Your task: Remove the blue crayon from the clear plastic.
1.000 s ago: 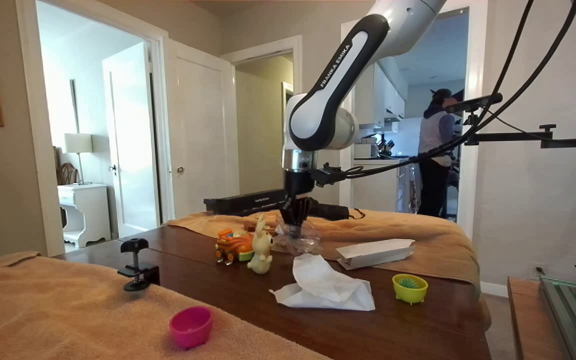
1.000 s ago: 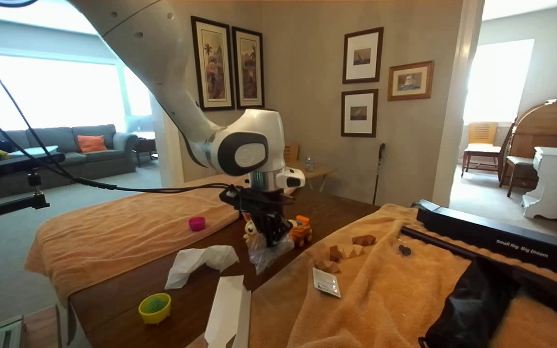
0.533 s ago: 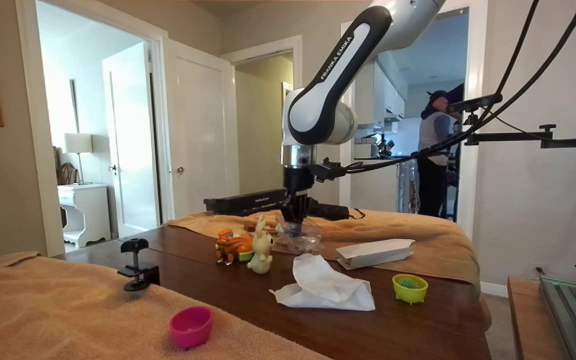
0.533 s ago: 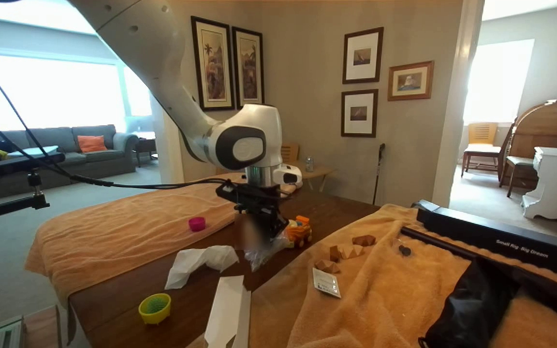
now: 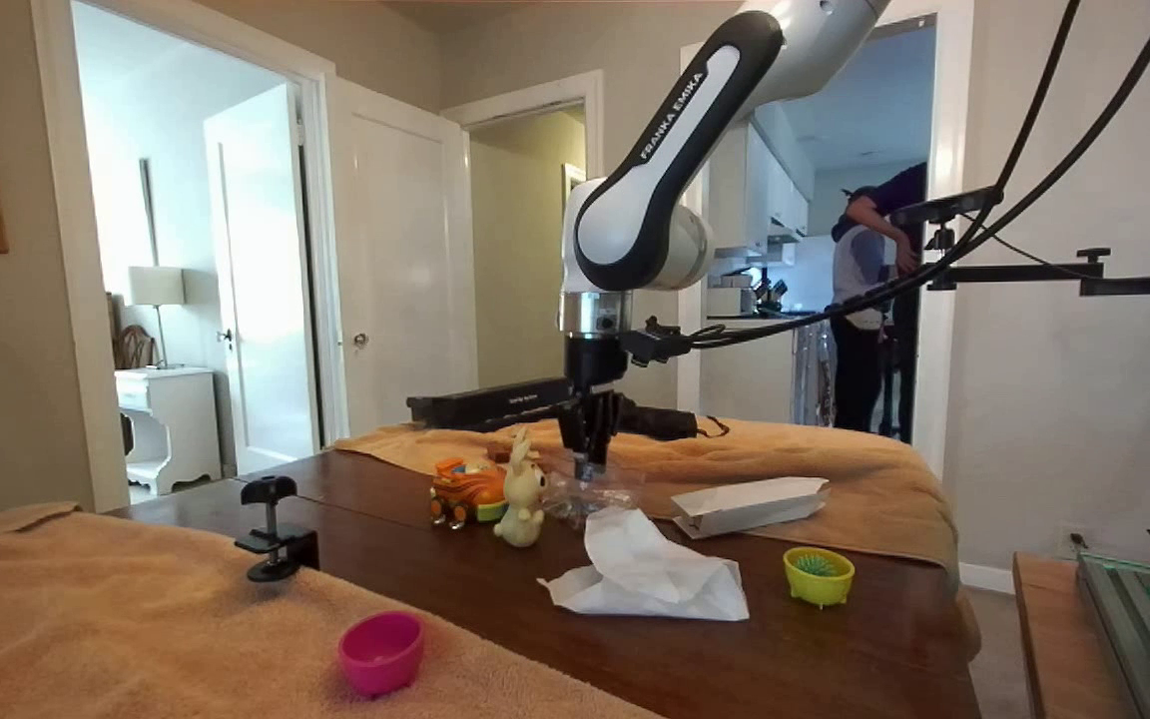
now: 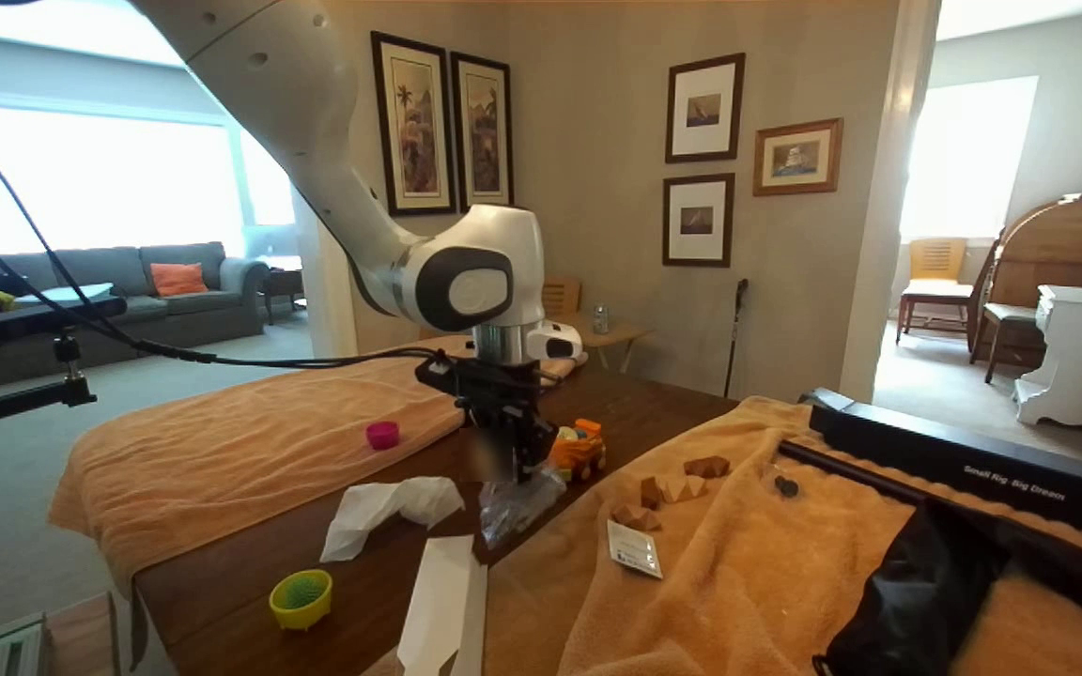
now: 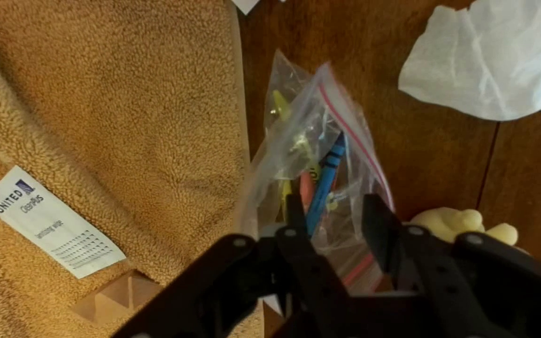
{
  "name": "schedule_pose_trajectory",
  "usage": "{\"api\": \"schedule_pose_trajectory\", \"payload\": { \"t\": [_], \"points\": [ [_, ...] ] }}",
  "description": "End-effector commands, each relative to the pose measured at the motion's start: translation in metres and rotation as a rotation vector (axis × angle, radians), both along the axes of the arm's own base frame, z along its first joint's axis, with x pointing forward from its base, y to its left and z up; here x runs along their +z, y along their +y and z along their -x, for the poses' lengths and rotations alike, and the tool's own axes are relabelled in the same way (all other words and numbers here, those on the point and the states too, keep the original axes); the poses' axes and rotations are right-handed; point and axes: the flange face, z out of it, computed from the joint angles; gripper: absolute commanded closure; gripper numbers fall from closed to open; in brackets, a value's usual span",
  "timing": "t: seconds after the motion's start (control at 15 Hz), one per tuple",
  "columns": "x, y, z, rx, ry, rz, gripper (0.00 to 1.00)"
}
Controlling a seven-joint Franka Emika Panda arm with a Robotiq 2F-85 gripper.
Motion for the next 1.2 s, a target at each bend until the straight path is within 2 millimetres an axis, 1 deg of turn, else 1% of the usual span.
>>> {"api": "schedule_pose_trajectory", "payload": {
  "t": [0.0,0.13,0.2,0.27,0.4,0.6,1.0,1.07,1.13],
  "points": [
    [0.005,0.002,0.004,-0.006,0.009,-0.003,0.30],
    [0.005,0.002,0.004,-0.005,0.008,-0.001,0.16],
    [0.004,0.001,0.004,-0.005,0.009,-0.001,0.11],
    [0.003,0.000,0.003,-0.007,0.008,0.000,0.14],
    [0.001,-0.004,0.002,-0.011,0.008,0.000,0.15],
    [-0.004,-0.010,0.001,-0.020,0.009,0.002,0.21],
    [-0.013,-0.020,0.000,-0.042,0.018,0.006,0.16],
    [-0.015,-0.021,0.000,-0.045,0.019,0.008,0.18],
    [-0.017,-0.023,0.000,-0.050,0.021,0.010,0.28]
  ]
}}
